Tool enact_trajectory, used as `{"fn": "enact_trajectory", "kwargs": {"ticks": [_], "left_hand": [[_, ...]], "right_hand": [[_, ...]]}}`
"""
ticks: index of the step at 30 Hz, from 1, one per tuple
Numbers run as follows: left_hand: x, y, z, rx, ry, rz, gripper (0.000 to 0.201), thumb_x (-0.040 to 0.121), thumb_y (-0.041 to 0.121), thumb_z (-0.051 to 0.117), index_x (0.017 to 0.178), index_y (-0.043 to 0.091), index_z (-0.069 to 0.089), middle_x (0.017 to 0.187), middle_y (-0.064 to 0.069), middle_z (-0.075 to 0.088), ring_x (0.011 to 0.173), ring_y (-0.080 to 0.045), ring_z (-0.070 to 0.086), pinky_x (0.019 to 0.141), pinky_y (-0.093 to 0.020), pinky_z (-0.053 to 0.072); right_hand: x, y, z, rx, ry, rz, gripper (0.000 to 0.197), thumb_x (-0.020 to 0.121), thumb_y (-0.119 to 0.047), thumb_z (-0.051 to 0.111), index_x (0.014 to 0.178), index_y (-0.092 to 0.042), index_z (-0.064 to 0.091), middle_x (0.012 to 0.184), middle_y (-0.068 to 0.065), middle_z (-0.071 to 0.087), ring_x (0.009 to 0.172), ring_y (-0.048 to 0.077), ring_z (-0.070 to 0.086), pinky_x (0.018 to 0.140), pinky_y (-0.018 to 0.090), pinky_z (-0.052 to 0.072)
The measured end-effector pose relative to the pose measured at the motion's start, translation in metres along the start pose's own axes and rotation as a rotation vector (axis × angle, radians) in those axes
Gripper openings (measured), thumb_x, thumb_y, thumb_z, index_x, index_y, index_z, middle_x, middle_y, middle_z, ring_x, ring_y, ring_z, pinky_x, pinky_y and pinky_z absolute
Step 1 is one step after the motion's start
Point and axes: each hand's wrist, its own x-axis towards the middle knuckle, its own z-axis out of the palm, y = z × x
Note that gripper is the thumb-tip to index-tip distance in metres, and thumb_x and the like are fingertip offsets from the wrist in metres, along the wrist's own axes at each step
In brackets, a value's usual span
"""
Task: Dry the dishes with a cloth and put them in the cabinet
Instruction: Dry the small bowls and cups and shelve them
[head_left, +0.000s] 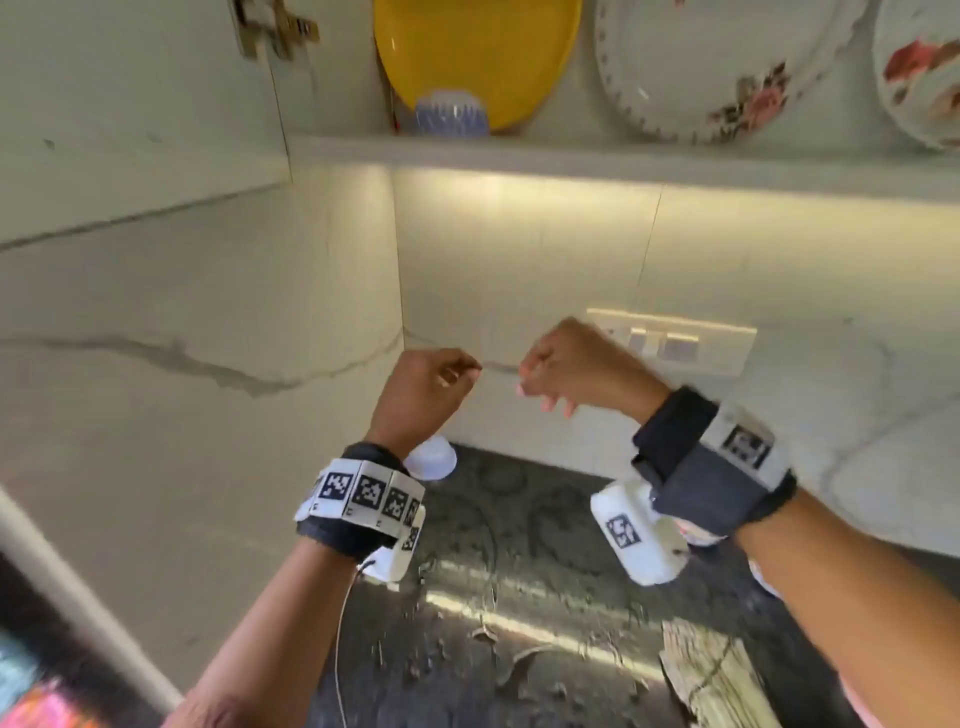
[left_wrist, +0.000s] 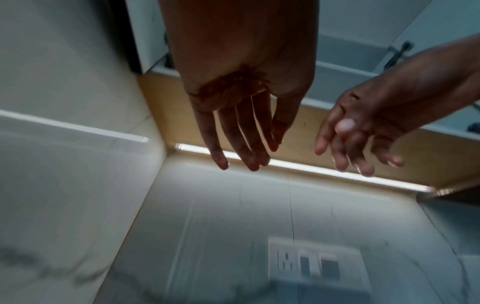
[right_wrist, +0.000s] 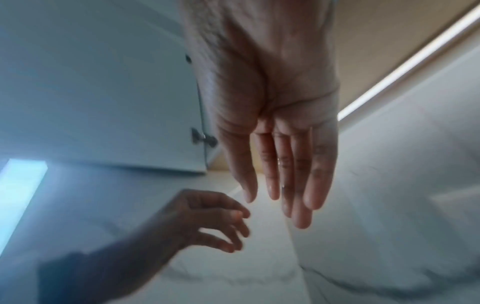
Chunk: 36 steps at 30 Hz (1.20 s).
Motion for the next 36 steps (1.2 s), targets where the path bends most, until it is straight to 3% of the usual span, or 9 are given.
{"fn": "enact_trajectory", "kwargs": {"ticks": [3,6,9,14,20,23,26,30,36], "left_hand": [[-0.046,-0.043,0.036,0.044,-0.151,-0.193,0.009,0.083,0.011,0.065,0.085,0.005,0.073,0.079,-0.007,0.070,0.076,-0.018,0.062,0.071,-0.022,0.043],[-0.088,-0.094,0.067,0.101,-0.356,-0.405,0.012,0.080,0.021,0.065,0.078,0.011,0.071,0.067,0.002,0.064,0.068,-0.015,0.060,0.073,-0.030,0.048],[-0.115,-0.138,0.090,0.147,-0.522,-0.542,0.020,0.075,0.029,0.062,0.078,0.012,0.072,0.073,-0.003,0.067,0.073,-0.019,0.063,0.079,-0.037,0.052],[-0.127,-0.168,0.122,0.116,-0.566,-0.549,0.012,0.080,0.007,0.065,0.089,0.004,0.073,0.085,-0.010,0.071,0.079,-0.017,0.062,0.077,-0.026,0.045],[-0.137,-0.176,0.148,0.086,-0.568,-0.554,0.012,0.081,0.007,0.067,0.090,0.001,0.071,0.079,-0.011,0.068,0.077,-0.022,0.063,0.079,-0.034,0.049],[-0.142,-0.177,0.152,0.091,-0.564,-0.554,0.011,0.082,0.006,0.066,0.090,0.001,0.071,0.082,-0.012,0.069,0.079,-0.021,0.062,0.077,-0.028,0.045],[-0.144,-0.178,0.153,0.097,-0.562,-0.558,0.012,0.082,0.005,0.067,0.091,0.000,0.072,0.082,-0.014,0.070,0.078,-0.020,0.062,0.075,-0.026,0.043],[-0.142,-0.176,0.154,0.092,-0.586,-0.576,0.013,0.083,0.005,0.065,0.093,0.000,0.071,0.082,-0.011,0.069,0.078,-0.018,0.061,0.074,-0.025,0.041],[-0.132,-0.187,0.162,0.095,-0.613,-0.600,0.021,0.081,0.005,0.067,0.101,0.000,0.068,0.097,-0.012,0.068,0.086,-0.018,0.059,0.078,-0.022,0.040]], "right_hand": [[-0.004,0.071,0.062,-0.064,-0.024,0.145,0.013,0.081,-0.009,0.065,0.090,0.001,0.068,0.075,0.010,0.065,0.074,0.027,0.064,0.059,0.027,0.048],[-0.012,0.149,0.117,-0.102,-0.059,0.306,0.016,0.079,-0.013,0.063,0.094,-0.010,0.068,0.099,0.010,0.067,0.092,0.028,0.064,0.084,0.034,0.050],[-0.027,0.217,0.159,-0.122,-0.158,0.487,0.023,0.081,-0.016,0.063,0.104,-0.013,0.064,0.112,0.006,0.062,0.102,0.028,0.061,0.088,0.034,0.048],[-0.053,0.294,0.195,-0.303,-0.240,0.781,0.049,0.083,-0.020,0.067,0.127,-0.009,0.050,0.140,0.017,0.036,0.126,0.038,0.040,0.099,0.046,0.042],[-0.088,0.340,0.217,-0.242,-0.167,1.147,0.089,0.081,-0.023,0.068,0.147,-0.014,0.009,0.153,0.024,0.007,0.138,0.048,0.009,0.107,0.063,0.023],[-0.095,0.342,0.220,-0.249,-0.087,1.222,0.087,0.085,-0.029,0.064,0.148,-0.016,0.006,0.153,0.025,-0.002,0.139,0.048,0.006,0.106,0.064,0.020],[-0.097,0.340,0.224,-0.355,-0.084,1.201,0.073,0.091,-0.031,0.055,0.148,-0.014,0.012,0.149,0.029,0.010,0.136,0.048,0.016,0.103,0.063,0.029],[-0.101,0.341,0.217,-0.539,-0.045,1.042,0.038,0.096,-0.001,0.035,0.132,-0.004,0.042,0.128,0.029,0.046,0.117,0.043,0.046,0.087,0.053,0.049],[-0.090,0.337,0.166,-0.162,0.266,1.030,0.026,0.093,-0.003,0.047,0.115,0.005,0.057,0.118,0.028,0.058,0.108,0.041,0.055,0.086,0.042,0.045]]}}
